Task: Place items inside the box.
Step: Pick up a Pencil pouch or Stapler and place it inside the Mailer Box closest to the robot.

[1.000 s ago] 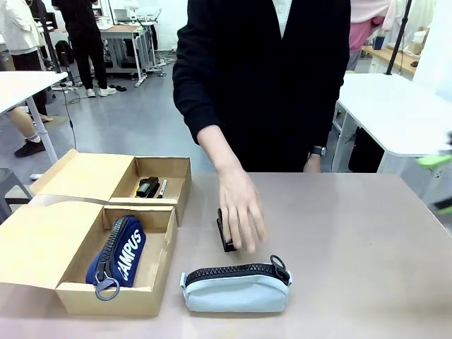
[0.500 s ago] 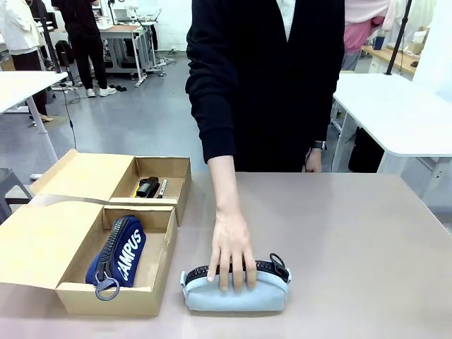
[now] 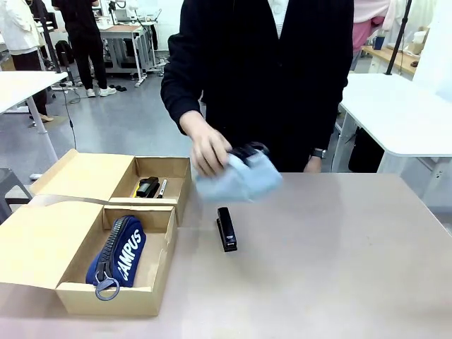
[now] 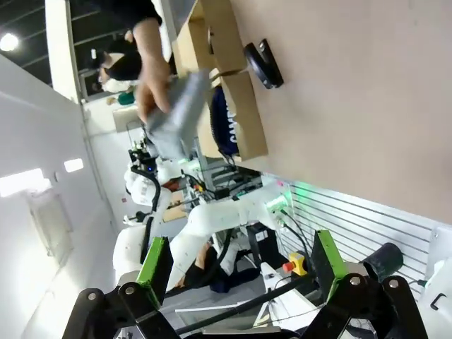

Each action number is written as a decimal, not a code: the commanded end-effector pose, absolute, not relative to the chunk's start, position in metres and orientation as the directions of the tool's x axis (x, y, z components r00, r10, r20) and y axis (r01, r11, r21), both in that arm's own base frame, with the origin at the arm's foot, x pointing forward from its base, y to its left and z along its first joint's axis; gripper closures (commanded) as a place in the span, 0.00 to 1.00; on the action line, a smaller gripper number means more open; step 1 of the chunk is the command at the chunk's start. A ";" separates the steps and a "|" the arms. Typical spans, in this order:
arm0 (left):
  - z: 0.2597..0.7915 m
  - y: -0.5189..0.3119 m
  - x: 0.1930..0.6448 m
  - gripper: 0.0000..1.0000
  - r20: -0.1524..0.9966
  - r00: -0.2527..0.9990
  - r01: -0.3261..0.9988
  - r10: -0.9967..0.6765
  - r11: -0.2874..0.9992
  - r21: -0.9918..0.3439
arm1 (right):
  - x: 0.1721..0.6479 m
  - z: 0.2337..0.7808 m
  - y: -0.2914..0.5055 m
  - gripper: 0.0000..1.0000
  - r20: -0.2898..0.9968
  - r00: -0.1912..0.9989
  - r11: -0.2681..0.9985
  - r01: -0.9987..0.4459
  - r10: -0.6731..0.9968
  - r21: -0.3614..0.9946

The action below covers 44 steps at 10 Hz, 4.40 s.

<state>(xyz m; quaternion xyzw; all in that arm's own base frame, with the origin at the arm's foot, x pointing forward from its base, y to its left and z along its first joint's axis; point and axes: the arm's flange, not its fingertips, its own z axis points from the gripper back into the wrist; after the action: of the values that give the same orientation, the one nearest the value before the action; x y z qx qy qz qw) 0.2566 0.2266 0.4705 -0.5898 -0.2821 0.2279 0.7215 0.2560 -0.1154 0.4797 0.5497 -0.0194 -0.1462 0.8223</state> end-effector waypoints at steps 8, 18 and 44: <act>0.470 0.225 0.256 0.00 0.154 0.734 0.030 0.662 0.195 -0.980 | 0.329 0.500 0.146 0.00 -0.110 0.994 0.822 0.057 0.007 0.566; 0.470 0.225 0.256 0.00 0.154 0.734 0.030 0.662 0.195 -0.980 | 0.337 0.472 0.256 0.00 0.005 0.993 0.916 -0.112 0.119 0.384; 0.470 0.225 0.256 0.00 0.154 0.734 0.030 0.662 0.195 -0.980 | 0.434 0.298 0.414 1.00 0.128 0.970 0.978 -0.202 0.208 -0.061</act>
<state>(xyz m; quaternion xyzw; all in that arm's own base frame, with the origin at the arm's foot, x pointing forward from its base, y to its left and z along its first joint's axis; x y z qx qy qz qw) 0.2571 0.2262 0.4702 -0.5895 -0.2813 0.2279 0.7221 0.4326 0.4121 0.3036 -0.0101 -0.0632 0.1176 0.9910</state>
